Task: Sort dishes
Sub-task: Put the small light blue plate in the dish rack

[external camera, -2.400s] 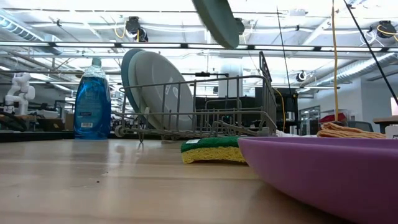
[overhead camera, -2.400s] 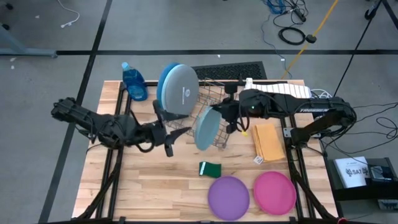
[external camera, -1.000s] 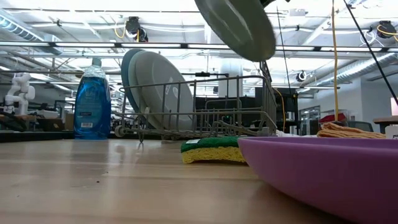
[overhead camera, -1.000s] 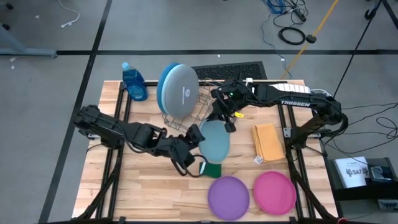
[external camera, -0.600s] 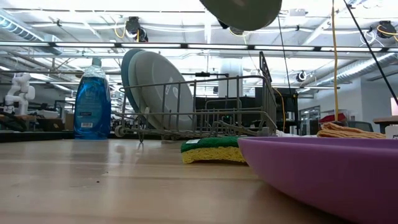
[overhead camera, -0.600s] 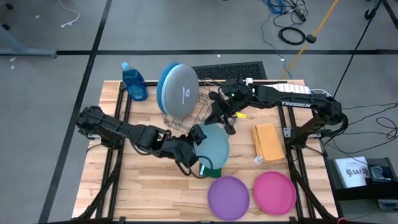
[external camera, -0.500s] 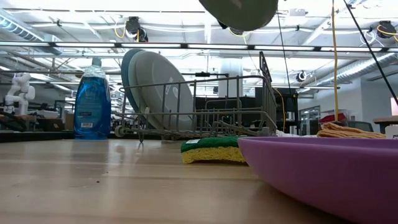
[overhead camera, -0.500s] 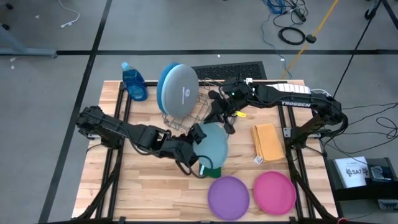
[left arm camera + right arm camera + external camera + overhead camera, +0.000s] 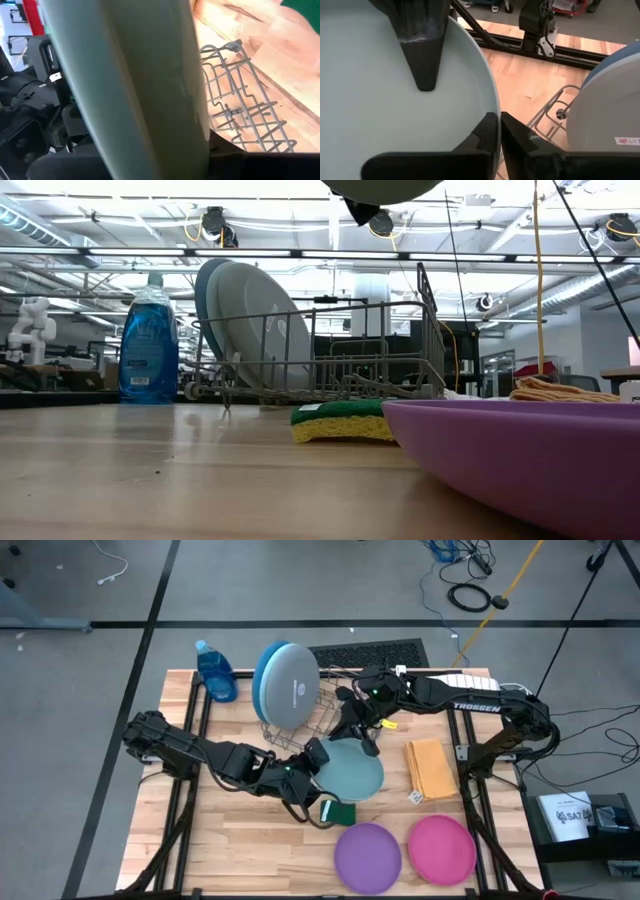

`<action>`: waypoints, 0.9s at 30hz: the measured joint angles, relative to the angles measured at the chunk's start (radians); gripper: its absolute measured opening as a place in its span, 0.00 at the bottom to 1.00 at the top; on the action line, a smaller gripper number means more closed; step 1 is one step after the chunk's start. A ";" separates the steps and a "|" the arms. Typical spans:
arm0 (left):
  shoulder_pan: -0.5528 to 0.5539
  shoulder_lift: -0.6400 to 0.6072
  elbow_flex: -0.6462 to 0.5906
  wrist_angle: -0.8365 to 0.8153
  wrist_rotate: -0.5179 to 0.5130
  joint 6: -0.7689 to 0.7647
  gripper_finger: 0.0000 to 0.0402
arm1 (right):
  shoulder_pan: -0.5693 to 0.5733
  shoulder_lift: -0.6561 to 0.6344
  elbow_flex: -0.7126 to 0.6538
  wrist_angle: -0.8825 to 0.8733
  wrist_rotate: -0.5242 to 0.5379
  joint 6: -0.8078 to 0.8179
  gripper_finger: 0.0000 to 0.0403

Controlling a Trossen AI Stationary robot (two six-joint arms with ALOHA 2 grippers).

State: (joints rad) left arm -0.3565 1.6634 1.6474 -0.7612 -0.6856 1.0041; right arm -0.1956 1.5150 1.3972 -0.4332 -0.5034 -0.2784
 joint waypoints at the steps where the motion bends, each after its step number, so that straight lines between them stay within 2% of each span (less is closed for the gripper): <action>1: 0.000 0.000 0.000 0.000 0.000 -0.001 0.08 | 0.004 0.000 0.000 -0.002 0.004 -0.008 0.04; 3: -0.004 0.000 0.000 -0.011 0.000 -0.004 0.08 | 0.015 0.000 0.000 0.000 0.027 -0.021 0.06; 6: -0.009 0.000 0.002 -0.048 -0.003 -0.017 0.08 | 0.041 -0.003 0.000 0.000 0.133 -0.031 0.12; 12: -0.044 -0.002 0.003 -0.151 -0.012 -0.115 0.08 | 0.070 -0.034 -0.002 -0.008 0.268 -0.035 0.31; 18: -0.050 -0.002 0.003 -0.219 -0.004 -0.215 0.08 | 0.103 -0.108 -0.002 -0.007 0.454 -0.090 0.49; 23: 0.020 -0.002 0.003 -0.300 0.004 -0.348 0.08 | 0.168 -0.228 -0.002 -0.003 0.620 -0.137 0.50; 27: 0.089 -0.008 0.003 -0.282 0.038 -0.428 0.08 | 0.227 -0.350 -0.002 0.000 0.662 -0.137 0.48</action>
State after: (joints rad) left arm -0.2678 1.6555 1.6505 -1.0433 -0.6471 0.5760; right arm 0.0314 1.1654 1.3952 -0.4335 0.1590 -0.4158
